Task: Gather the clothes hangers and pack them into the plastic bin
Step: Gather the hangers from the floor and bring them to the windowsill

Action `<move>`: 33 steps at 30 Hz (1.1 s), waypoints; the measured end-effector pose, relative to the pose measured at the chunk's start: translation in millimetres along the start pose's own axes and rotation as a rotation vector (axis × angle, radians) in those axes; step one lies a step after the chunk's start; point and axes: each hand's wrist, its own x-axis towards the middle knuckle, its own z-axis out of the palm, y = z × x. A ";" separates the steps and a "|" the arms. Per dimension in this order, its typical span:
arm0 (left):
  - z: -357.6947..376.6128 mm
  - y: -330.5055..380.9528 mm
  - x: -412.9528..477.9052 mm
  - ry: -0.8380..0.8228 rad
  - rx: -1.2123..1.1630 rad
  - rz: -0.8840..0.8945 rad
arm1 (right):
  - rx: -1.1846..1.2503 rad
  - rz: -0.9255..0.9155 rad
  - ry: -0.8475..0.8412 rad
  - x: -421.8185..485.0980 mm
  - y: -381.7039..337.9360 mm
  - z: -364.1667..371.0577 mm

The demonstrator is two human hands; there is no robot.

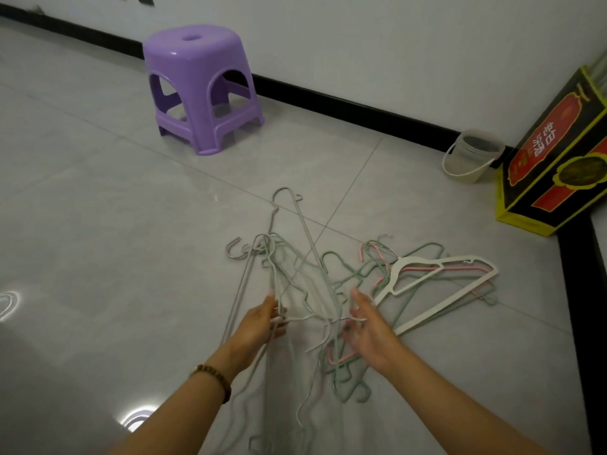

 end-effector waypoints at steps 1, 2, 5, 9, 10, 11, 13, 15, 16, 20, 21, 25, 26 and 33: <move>6.7 6.1 -1.7 -0.046 -0.041 0.005 | -0.058 0.068 -0.043 -4.4 9.1 1.8; 13.3 11.8 -3.8 -0.081 -0.088 0.014 | -0.078 0.113 -0.068 -9.3 14.0 4.3; 27.3 24.9 -9.9 -0.131 -0.198 -0.022 | -0.066 0.064 -0.077 -15.3 8.4 10.7; 26.3 41.4 -18.1 -0.183 0.023 -0.174 | -0.304 -0.074 -0.044 -20.3 -5.9 18.6; 24.8 46.4 -21.3 -0.187 0.152 -0.191 | -0.332 -0.074 -0.040 -20.2 -4.5 17.8; 22.5 50.2 -22.5 -0.185 0.275 -0.187 | -0.323 -0.060 -0.037 -20.4 -3.4 17.4; 18.8 55.0 -21.4 -0.158 0.348 -0.157 | -0.244 -0.002 -0.047 -21.7 -3.8 17.4; 15.0 56.8 -18.4 -0.110 0.224 -0.112 | -0.148 0.027 -0.041 -22.7 -7.2 15.6; 14.1 57.8 -16.8 -0.086 0.112 -0.093 | -0.112 0.031 -0.037 -23.1 -9.6 14.7; 22.3 64.5 -13.0 -0.144 -0.384 -0.018 | -0.084 0.016 -0.043 -29.1 -19.6 15.0; 25.8 65.9 -12.4 -0.167 -0.423 -0.010 | -0.102 0.003 -0.050 -31.8 -21.5 16.5; 40.9 65.2 -16.4 -0.281 -0.470 -0.027 | -0.295 -0.115 -0.090 -43.2 -29.2 27.1; 43.5 64.1 -17.1 -0.315 -0.487 -0.019 | -0.350 -0.166 -0.090 -45.7 -32.2 30.9; 41.4 78.7 -16.8 -0.407 -0.784 0.097 | -0.480 -0.596 -0.035 -57.8 -59.1 50.3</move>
